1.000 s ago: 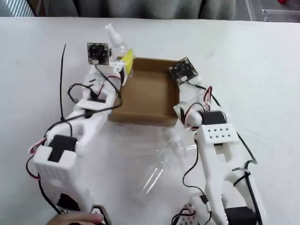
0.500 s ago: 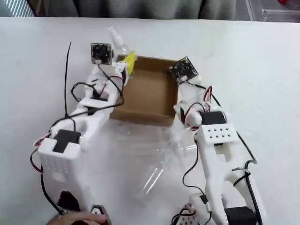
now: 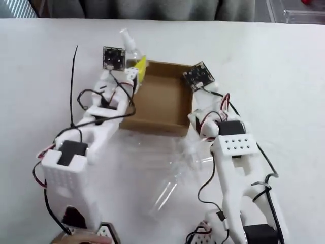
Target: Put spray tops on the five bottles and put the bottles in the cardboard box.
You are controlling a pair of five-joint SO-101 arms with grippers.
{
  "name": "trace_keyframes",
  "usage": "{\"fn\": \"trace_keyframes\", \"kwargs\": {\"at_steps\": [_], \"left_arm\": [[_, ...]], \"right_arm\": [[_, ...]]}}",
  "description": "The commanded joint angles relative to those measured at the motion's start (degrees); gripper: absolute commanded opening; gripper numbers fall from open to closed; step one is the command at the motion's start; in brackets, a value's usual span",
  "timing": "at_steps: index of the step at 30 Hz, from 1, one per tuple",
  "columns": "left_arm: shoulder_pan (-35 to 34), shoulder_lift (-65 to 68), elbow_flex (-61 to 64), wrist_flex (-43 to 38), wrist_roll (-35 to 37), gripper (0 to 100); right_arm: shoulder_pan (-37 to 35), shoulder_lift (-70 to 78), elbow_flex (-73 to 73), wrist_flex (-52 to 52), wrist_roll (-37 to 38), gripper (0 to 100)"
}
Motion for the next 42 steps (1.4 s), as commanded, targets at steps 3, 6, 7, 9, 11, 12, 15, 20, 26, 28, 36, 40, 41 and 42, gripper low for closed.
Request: {"fn": "trace_keyframes", "kwargs": {"at_steps": [3,6,7,9,11,12,15,20,26,28,36,40,41,42], "left_arm": [[0.7,-1.0,1.2,-3.9,-0.4,18],[0.7,-1.0,1.7,-4.0,-0.4,22],[0.7,-1.0,1.7,-4.0,-0.4,22],[0.5,-1.0,1.8,-4.0,-0.4,22],[0.5,-1.0,1.8,-4.0,-0.4,22],[0.5,-1.1,1.8,-4.0,-0.4,22],[0.6,-1.2,1.8,-4.1,-0.4,22],[0.5,-1.2,1.8,-3.9,2.0,31],[0.3,-5.1,4.0,-1.5,3.2,36],[0.6,-8.0,6.3,-1.4,3.3,36],[0.6,-13.4,10.6,-1.3,3.3,36],[0.4,-13.9,11.2,-0.1,2.8,36],[0.4,-14.4,11.4,0.3,2.8,36],[0.4,-15.0,11.8,0.4,2.8,36]], "right_arm": [[0.7,-2.2,-0.6,-1.1,-0.4,7.4],[0.7,-2.2,-0.6,-1.1,-0.4,7.4],[0.7,-2.2,-0.6,-1.1,-0.4,7.4],[0.7,-2.2,-0.6,-1.1,-0.4,7.4],[0.7,-2.2,-0.6,-1.1,-0.4,7.4],[0.7,-2.2,-0.6,-1.1,-0.4,7.4],[0.7,-2.2,-0.6,-1.1,-0.4,7.4],[0.7,-2.2,-0.6,-1.1,-0.4,7.4],[0.7,-2.2,-0.6,-1.1,-0.4,7.4],[0.7,-2.2,-0.6,-1.1,-0.4,7.4],[0.4,-2.2,-0.5,-1.1,-0.4,7.4],[0.6,-2.2,-0.5,-1.1,-0.4,7.4],[0.6,-2.2,-0.5,-1.1,-0.4,7.4],[0.6,-2.2,-0.5,-1.1,-0.4,7.4]]}}
